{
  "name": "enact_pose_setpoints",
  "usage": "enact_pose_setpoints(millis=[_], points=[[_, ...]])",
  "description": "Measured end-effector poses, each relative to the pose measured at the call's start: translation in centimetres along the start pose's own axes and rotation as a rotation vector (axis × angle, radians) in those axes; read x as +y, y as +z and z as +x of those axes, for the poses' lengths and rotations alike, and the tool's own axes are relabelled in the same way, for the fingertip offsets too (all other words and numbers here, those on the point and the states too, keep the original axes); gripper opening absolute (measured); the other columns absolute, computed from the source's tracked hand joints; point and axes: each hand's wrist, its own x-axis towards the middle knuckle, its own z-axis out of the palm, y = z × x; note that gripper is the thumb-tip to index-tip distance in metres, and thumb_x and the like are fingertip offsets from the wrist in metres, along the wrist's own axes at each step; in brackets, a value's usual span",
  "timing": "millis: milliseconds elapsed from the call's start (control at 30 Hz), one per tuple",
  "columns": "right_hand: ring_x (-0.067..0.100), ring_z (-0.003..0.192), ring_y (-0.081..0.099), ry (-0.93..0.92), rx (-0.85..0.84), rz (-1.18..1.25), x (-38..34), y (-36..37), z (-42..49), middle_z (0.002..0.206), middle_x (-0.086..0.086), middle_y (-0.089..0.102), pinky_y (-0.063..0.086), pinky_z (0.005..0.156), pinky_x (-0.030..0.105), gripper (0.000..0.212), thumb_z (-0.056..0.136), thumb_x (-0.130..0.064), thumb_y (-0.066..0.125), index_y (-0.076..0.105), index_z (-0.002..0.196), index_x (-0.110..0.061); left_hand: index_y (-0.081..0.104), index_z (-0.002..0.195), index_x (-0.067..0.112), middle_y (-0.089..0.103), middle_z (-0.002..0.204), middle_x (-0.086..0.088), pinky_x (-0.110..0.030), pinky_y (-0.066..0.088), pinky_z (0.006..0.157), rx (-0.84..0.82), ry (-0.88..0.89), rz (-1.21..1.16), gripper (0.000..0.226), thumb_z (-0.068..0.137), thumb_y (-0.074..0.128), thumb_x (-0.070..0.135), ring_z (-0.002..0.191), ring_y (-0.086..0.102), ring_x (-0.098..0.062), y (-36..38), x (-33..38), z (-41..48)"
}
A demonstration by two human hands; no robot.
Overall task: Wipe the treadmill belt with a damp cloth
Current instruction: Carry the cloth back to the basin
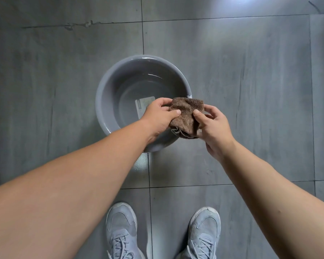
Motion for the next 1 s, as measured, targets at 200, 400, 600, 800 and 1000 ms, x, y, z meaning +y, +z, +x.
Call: enact_pose_setpoints(millis=[200,400,600,800,1000], points=[[0.037,0.1,0.072,0.036,-0.032,-0.06,0.5,0.4,0.1,0.104,0.019,0.075,0.055,0.089,0.064,0.024,0.095,-0.025,0.07,0.067,0.108,-0.004,0.063,0.099,0.022,0.074,0.097,-0.009,-0.04,0.059,0.076,0.056,-0.068,0.225,0.023,0.087,0.078,0.036,0.09,0.072,-0.028,-0.6,-0.8,0.1],[0.038,0.106,0.07,-0.065,-0.002,-0.036,1.1,-0.3,-0.3,0.107,0.018,0.075,0.054,0.092,0.064,0.018,0.101,-0.019,0.059,0.068,0.111,-0.007,0.055,0.12,0.013,0.073,0.112,-0.015,-0.042,0.062,0.083,-0.126,-0.035,0.057,0.031,0.094,0.071,0.005,0.092,0.072,-0.024,-0.1,-0.7,-1.7],[0.035,0.109,0.07,0.048,-0.037,0.057,1.5,-0.2,-1.0,0.117,0.018,0.072,0.059,0.087,0.055,0.025,0.108,-0.016,0.045,0.061,0.125,-0.005,0.047,0.148,0.015,0.067,0.124,-0.01,-0.019,0.054,0.061,-0.16,0.034,0.1,0.06,0.095,0.066,-0.005,0.09,0.068,-0.012,-0.6,-1.3,-1.5],[0.019,0.091,0.074,0.05,-0.021,0.007,0.8,-0.6,-1.1,0.108,0.013,0.074,0.061,0.069,0.036,0.027,0.106,-0.021,0.053,0.061,0.123,-0.002,0.048,0.146,0.018,0.065,0.119,-0.005,-0.026,0.057,0.091,-0.138,0.131,0.299,0.069,0.087,0.081,0.007,0.098,0.07,-0.014,-1.5,-1.1,-0.9],[0.017,0.094,0.071,-0.166,0.221,-0.37,0.2,-0.9,-0.8,0.101,0.0,0.07,0.059,0.086,0.046,0.039,0.085,-0.049,0.073,0.06,0.113,-0.025,0.051,0.129,0.026,0.051,0.118,0.003,-0.031,0.048,0.096,0.091,0.384,0.68,0.054,0.085,0.079,0.036,0.106,0.058,-0.015,-0.4,-0.4,-1.9]])
